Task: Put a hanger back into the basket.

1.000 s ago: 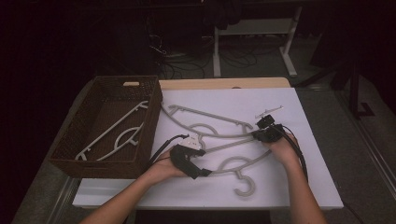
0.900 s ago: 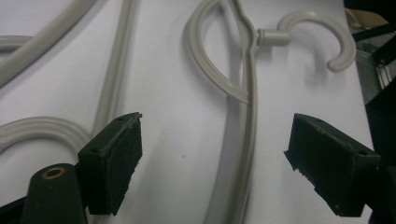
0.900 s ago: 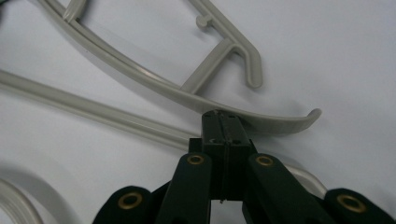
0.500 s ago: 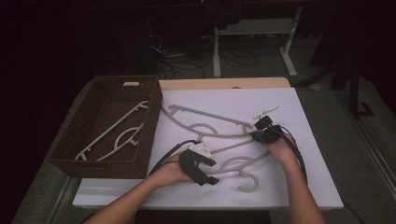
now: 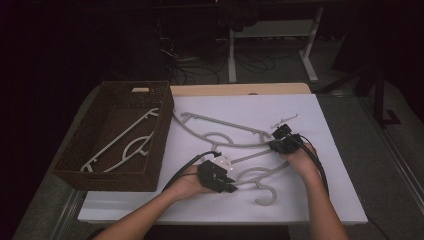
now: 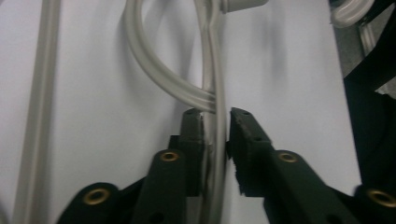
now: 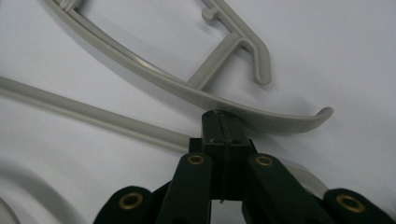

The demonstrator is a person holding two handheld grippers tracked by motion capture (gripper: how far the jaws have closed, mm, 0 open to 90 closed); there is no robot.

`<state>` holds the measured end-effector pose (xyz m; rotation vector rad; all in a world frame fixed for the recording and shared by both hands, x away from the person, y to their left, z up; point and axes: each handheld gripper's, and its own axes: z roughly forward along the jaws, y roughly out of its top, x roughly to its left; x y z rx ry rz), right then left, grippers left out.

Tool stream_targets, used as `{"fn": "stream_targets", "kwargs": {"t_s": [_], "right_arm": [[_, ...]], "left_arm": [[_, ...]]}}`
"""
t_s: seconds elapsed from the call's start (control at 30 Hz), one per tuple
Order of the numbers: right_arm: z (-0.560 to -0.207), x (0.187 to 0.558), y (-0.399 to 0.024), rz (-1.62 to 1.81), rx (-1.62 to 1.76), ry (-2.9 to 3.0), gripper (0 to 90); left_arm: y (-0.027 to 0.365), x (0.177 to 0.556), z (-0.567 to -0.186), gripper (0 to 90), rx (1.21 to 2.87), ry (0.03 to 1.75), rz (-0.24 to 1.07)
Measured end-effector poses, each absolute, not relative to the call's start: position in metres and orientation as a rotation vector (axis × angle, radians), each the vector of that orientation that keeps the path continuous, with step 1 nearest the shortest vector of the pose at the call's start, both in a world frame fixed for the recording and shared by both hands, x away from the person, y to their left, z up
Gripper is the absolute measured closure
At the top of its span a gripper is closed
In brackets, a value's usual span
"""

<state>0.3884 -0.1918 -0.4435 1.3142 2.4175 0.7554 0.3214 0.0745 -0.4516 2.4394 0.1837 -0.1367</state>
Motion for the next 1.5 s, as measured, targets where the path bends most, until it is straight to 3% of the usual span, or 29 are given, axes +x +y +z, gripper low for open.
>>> {"fn": "stream_targets", "kwargs": {"t_s": [0.27,0.6,0.83,1.5], "right_arm": [[-0.43,0.384,-0.2,0.869,1.329,2.394,88.7],[-0.398,0.367,-0.218,1.033,1.32,2.291,68.5],[-0.38,0.357,-0.227,1.076,1.307,2.27,59.4],[-0.37,0.325,-0.261,1.104,1.347,2.171,45.7]], "left_arm": [[0.074,0.316,-0.448,81.0,2.472,0.159,-0.129],[0.086,0.312,-0.433,81.6,2.43,0.198,-0.135],[0.101,0.313,-0.422,81.7,2.406,0.24,-0.125],[0.122,0.319,-0.387,82.0,2.284,0.359,-0.152]]}}
